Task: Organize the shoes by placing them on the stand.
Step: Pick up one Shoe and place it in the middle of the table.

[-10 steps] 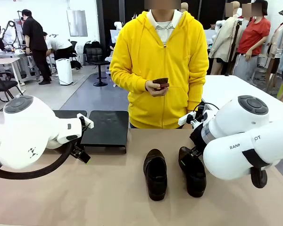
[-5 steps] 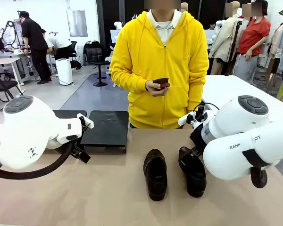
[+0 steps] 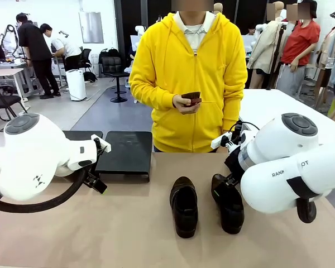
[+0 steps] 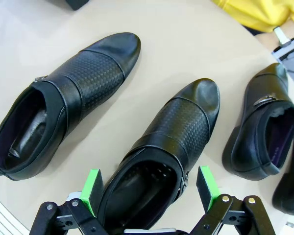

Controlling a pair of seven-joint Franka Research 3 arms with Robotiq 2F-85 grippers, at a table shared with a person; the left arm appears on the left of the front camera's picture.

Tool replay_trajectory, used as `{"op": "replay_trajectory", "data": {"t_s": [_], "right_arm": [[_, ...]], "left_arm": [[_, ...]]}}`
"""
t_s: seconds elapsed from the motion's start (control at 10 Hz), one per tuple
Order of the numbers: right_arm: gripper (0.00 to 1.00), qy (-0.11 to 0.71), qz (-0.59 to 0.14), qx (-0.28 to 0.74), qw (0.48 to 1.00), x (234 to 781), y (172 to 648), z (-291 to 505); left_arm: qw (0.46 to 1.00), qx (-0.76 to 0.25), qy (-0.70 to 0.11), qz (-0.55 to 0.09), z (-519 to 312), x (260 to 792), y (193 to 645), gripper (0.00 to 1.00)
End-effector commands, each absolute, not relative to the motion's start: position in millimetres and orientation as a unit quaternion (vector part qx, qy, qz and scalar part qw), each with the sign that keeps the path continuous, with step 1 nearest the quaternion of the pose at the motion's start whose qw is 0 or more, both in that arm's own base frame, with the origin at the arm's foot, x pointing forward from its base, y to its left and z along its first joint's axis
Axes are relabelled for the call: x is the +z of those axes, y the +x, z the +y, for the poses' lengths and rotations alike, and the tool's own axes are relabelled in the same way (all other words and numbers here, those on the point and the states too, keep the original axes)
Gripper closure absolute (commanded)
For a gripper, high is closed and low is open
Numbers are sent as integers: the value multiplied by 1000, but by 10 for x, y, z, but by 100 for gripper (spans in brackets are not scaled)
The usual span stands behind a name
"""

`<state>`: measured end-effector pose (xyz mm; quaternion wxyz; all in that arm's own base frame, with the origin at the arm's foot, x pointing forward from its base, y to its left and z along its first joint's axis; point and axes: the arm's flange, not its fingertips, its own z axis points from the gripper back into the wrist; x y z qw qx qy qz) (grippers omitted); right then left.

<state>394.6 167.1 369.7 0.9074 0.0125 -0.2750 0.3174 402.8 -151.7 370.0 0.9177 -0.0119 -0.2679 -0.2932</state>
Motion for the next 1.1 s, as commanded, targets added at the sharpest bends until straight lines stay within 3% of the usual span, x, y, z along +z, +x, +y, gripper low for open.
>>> {"op": "replay_trajectory", "data": {"t_s": [0.0, 0.2, 0.3, 0.6, 0.8, 1.0], "right_arm": [[0, 13, -275, 317, 907, 3697, 3946, 1671], [0, 90, -239, 332, 908, 4249, 3826, 1699], [0, 89, -215, 300, 925, 4671, 3662, 1648], [0, 135, -210, 260, 933, 5666, 3076, 1366], [0, 145, -227, 212, 939, 6179, 2614, 846], [0, 163, -262, 130, 942, 6279, 2223, 270]], "left_arm": [[918, -293, -12, -268, -1517, 3700, 4028, 0], [918, -298, -115, -234, -1478, 4190, 3860, 0], [949, -211, -124, -200, -1464, 4586, 3662, 0], [919, -240, -248, -192, -897, 5408, 3035, 0], [887, -246, -330, -208, -201, 5721, 2497, 0], [890, -175, -330, -263, 456, 5682, 1933, 0]]}}
